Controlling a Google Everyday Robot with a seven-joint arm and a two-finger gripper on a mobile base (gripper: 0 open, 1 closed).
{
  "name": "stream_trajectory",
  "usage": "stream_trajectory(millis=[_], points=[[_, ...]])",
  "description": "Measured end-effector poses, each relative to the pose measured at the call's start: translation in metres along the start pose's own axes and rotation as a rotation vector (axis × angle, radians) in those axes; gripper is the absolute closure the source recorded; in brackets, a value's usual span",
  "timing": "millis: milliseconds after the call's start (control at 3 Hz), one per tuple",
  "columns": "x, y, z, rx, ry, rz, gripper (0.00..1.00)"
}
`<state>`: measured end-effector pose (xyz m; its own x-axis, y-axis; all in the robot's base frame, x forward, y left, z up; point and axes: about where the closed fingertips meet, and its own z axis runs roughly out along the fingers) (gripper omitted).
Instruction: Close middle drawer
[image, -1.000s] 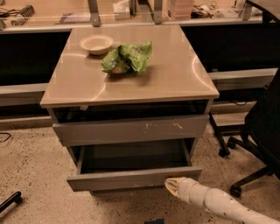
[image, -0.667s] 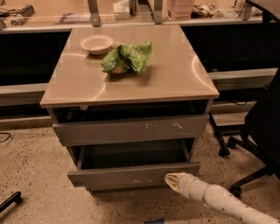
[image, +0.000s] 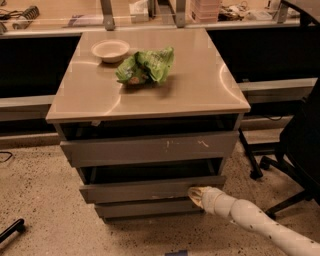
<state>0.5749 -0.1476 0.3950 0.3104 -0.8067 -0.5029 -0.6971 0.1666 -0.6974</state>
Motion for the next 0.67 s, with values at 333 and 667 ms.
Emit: stream_trajectory(millis=[333,667], points=[[0.003,-0.013,0.009,0.005,0.003,-0.009,1.0],[0.006,-0.023,0.017,0.005,0.009,-0.012,1.0]])
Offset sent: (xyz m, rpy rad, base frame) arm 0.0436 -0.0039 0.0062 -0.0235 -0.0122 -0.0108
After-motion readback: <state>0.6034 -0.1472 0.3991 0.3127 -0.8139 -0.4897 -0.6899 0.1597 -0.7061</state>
